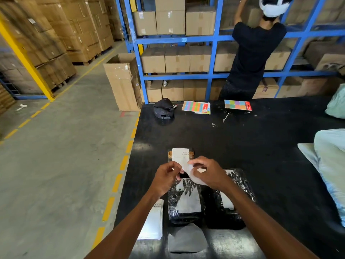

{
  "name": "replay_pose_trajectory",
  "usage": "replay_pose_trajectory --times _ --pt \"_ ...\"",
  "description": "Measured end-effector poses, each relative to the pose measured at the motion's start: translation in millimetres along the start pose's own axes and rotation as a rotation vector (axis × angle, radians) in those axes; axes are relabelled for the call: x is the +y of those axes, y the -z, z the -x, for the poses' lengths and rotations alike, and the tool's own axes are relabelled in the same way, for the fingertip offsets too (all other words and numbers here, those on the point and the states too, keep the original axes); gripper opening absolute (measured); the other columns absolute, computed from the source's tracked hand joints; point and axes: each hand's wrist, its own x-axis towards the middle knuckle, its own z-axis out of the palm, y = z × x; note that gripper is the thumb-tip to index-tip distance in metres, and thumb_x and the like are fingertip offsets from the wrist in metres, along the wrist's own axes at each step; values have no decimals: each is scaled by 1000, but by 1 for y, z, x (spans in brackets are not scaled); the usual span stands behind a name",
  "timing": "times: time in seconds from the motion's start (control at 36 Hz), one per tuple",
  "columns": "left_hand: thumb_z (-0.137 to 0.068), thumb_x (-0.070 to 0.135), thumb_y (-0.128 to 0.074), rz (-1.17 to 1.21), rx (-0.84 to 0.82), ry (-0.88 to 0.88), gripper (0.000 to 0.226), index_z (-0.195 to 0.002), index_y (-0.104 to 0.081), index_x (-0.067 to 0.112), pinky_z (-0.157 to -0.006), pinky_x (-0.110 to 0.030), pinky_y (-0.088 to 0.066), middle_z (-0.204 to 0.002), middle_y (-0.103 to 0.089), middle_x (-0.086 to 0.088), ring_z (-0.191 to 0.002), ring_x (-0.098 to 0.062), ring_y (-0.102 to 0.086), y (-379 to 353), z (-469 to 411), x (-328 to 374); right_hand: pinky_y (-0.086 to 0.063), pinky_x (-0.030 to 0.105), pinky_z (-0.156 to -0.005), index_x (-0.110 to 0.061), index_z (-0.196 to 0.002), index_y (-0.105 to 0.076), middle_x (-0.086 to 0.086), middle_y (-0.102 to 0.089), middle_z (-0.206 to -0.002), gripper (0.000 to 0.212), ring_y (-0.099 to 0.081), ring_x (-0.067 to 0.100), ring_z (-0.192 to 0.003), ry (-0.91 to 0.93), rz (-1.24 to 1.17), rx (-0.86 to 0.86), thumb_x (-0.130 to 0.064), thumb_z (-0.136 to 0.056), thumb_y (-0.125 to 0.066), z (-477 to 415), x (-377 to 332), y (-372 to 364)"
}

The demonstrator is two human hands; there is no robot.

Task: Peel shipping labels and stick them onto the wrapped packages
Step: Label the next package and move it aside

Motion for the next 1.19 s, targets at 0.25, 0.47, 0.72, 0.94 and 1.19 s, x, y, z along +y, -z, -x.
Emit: replay_pose_trajectory --times 0.25,0.47,0.72,0.94,1.19 --pt "-99 16 -59 -155 9 -261 16 -89 -71 15 -74 -32 -57 -83 -73 1 -75 -16 -71 -14 8 6 -48 32 -91 -25 -138 -53 -12 -48 -124 80 -56 9 -114 -101 287 -155 -64 -72 -77 17 0 -25" --pt "-98 36 -60 -143 79 -276 18 -113 -64 27 -92 -14 -47 -118 -63 13 -113 -7 -59 -11 15 -5 -57 35 -79 -17 -106 -73 -1 -77 -96 24 -73 16 -85 -268 -121 -91 -31 -104 -54 18 6 -37" --pt "-91 17 -72 220 -10 193 30 -120 -66 12 -76 -20 -58 -113 -76 -4 -99 -14 -75 7 14 -41 -57 38 -92 -16 -112 -73 5 -79 -109 18 -75 24 -102 -404 -554 -247 -17 -102 -58 25 19 -42" --pt "-87 12 -77 93 123 321 4 -88 -74 10 -72 -32 -60 -88 -79 -9 -84 -24 -75 1 9 -93 -61 34 -68 -16 -95 -71 4 -76 -100 10 -74 16 -86 -543 -398 -124 -14 -100 -62 29 46 -59" --pt "-84 22 -80 -5 198 443 26 -78 -72 -2 -73 -42 -64 -83 -77 -14 -79 -30 -75 -8 1 -133 -62 57 -72 -13 -57 -61 13 -78 -79 32 -77 32 -77 -662 -151 17 -22 -85 -73 25 99 -89"
